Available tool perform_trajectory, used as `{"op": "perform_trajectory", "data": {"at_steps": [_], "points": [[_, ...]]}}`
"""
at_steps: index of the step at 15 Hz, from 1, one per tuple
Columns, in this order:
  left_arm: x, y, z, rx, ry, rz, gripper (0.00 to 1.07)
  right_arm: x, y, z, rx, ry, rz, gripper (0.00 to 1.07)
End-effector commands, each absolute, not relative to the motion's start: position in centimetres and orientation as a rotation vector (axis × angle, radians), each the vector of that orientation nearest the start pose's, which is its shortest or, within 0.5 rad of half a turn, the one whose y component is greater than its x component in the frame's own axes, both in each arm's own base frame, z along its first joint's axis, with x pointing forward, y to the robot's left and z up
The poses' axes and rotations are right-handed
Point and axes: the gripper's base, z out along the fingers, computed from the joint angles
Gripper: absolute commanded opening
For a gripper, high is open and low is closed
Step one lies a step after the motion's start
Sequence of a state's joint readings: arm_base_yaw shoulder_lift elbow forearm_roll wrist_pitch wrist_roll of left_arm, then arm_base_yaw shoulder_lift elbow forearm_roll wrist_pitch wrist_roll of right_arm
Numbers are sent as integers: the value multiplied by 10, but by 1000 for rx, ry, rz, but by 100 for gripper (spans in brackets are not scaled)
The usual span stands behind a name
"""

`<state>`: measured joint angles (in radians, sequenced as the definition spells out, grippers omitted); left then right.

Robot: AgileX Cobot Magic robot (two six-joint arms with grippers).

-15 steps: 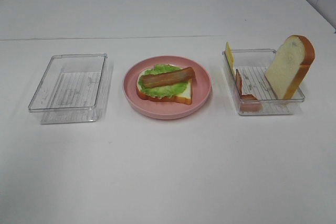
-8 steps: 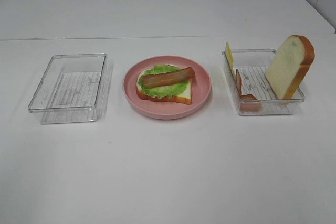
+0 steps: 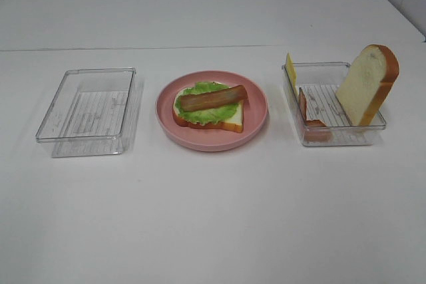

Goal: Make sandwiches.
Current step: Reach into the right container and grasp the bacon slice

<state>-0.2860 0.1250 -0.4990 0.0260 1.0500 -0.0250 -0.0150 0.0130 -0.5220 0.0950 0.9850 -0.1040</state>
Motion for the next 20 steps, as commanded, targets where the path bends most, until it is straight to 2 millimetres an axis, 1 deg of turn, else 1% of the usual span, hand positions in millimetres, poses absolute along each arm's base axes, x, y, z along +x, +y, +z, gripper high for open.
{"op": "perform_trajectory", "data": {"at_steps": [1, 3, 5, 6, 7, 9, 10, 11, 12, 13, 15, 16, 17, 18, 19, 20], "points": [[4, 2, 278, 275, 2064, -150, 58, 8, 8, 300, -81, 1912, 39, 69], [-8, 6, 278, 262, 1983, -153, 58, 32, 11, 304, -60, 1965, 120, 69], [-7, 7, 278, 251, 1991, -141, 58, 59, 16, 309, -20, 2035, 227, 69], [-7, 7, 278, 249, 1989, -137, 58, 68, 17, 311, -11, 2055, 250, 69], [-7, 7, 278, 248, 1989, -137, 58, 83, 18, 313, 8, 2091, 287, 69], [-7, 7, 278, 248, 1988, -137, 58, 120, 19, 322, -12, 2164, 302, 69], [-7, 7, 278, 248, 1988, -137, 58, 160, 19, 334, -68, 2241, 292, 69], [-7, 7, 278, 248, 1988, -137, 58, 180, 19, 337, -84, 2291, 297, 69], [-7, 7, 278, 248, 1988, -137, 58, 190, 20, 339, -88, 2317, 305, 69], [-7, 7, 278, 248, 1988, -137, 58, 208, 21, 344, -95, 2364, 335, 69], [-7, 7, 278, 248, 1988, -137, 58, 240, 26, 346, -153, 2485, 405, 69], [-7, 7, 278, 248, 1988, -137, 58, 248, 26, 344, -161, 2515, 424, 69], [-7, 7, 278, 248, 1988, -137, 58, 261, 27, 344, -174, 2555, 446, 69], [-7, 7, 278, 248, 1988, -137, 58, 281, 28, 341, -181, 2601, 465, 69], [-7, 7, 278, 248, 1988, -137, 58, 287, 28, 339, -177, 2610, 470, 69], [-7, 7, 278, 248, 1988, -137, 58, 307, 30, 333, -166, 2639, 519, 69]]}}
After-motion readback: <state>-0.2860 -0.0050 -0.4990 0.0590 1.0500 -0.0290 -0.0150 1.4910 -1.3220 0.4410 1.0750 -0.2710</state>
